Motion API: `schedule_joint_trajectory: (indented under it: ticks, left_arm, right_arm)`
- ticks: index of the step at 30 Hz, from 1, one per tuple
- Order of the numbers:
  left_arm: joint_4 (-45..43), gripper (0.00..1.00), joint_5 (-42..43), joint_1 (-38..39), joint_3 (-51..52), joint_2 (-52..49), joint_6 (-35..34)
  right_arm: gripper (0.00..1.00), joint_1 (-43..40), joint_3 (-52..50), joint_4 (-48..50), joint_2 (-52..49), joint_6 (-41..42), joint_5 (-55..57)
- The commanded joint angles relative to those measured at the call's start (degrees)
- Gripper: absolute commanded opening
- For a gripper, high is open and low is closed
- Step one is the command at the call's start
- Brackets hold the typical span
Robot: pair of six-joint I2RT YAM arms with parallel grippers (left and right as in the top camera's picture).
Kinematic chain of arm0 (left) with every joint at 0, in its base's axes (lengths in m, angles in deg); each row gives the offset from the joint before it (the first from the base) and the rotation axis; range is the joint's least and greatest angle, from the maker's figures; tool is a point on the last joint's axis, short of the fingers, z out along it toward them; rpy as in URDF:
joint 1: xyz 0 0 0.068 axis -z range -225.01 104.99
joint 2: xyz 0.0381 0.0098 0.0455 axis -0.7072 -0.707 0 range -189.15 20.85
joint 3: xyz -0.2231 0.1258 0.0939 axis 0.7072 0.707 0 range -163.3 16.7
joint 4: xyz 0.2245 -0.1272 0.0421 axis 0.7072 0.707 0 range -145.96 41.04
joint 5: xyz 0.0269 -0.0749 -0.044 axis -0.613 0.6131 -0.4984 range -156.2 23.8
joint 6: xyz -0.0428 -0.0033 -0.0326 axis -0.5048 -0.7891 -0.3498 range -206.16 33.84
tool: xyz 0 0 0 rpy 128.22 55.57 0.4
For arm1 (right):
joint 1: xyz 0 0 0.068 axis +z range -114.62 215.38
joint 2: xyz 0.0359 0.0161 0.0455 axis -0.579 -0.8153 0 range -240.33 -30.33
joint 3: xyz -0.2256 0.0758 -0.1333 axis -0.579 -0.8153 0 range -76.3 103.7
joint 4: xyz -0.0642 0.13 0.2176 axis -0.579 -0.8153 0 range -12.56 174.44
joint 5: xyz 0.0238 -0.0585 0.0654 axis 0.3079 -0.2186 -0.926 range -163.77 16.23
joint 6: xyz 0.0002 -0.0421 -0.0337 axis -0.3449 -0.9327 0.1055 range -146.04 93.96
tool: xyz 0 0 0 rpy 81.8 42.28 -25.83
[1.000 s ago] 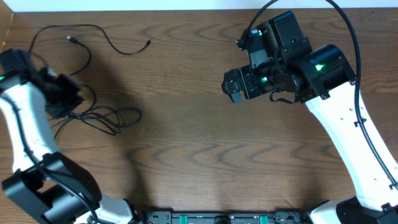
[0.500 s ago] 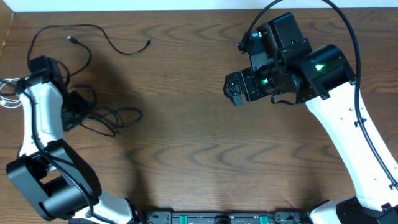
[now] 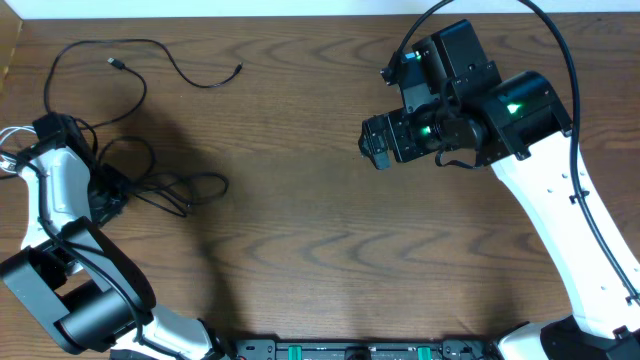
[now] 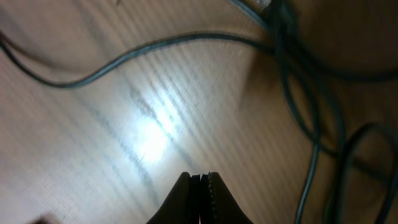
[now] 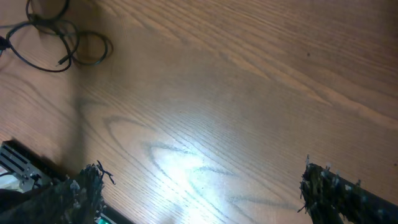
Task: Untangle cables
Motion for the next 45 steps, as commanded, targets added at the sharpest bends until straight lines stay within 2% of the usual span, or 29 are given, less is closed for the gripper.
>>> schedule_joint_trajectory:
  ticks: [1,3,9,10,12,18,20,29,34,42,45]
  left_arm:
    - [-1.4,0.08,2.7,-0.2,-0.4,-0.5,-0.8]
    - [-3.3,0.07,7.9,-0.2,-1.0,-0.5,-0.7]
    - [-13.1,0.07,33.3,-0.2,-1.2,0.2,0.6]
    - [-14.2,0.08,35.3,0.0,-1.2,0.2,1.2]
    - [-15.1,0.08,32.6,0.4,-1.2,0.2,2.3]
    - [-15.4,0.08,9.6,1.6,1.5,-1.2,2.3]
    - [-17.0,0.08,5.6,1.5,2.9,-2.3,2.3]
    - [-23.4,0.08,9.3,1.1,3.9,-10.1,2.3]
    - [-25.0,0.08,10.4,1.1,3.9,-11.1,2.5]
    - [-19.1,0.08,-1.7,-1.7,3.8,-11.1,2.1]
    - [-17.9,0.07,-1.7,-3.0,3.8,-10.3,1.9]
  right_arm:
    - [0.99,-0.2,-0.3,0.2,-0.1,-0.7,-0.4]
    - [0.99,-0.2,-0.3,0.3,-0.1,-0.7,-0.4]
    - [0.99,-0.2,-0.3,1.1,-0.1,-0.7,-0.4]
    - [0.99,-0.2,-0.3,1.3,-0.1,-0.7,-0.4]
    - [0.99,-0.2,-0.3,1.6,-0.1,-0.6,-0.4]
    - [0.99,-0.2,-0.3,1.6,-0.1,0.1,-0.4]
    - [0.99,-0.2,-0.3,1.6,-0.1,0.5,-0.4]
    - [0.99,-0.2,-0.3,1.7,-0.1,2.1,-0.4]
    - [0.99,-0.2,-0.3,2.6,-0.1,2.6,-0.4]
    - [0.99,-0.2,-0.3,3.0,-0.1,3.4,-0.4]
    - [0.99,-0.2,-0.3,2.7,-0.1,3.4,-0.4]
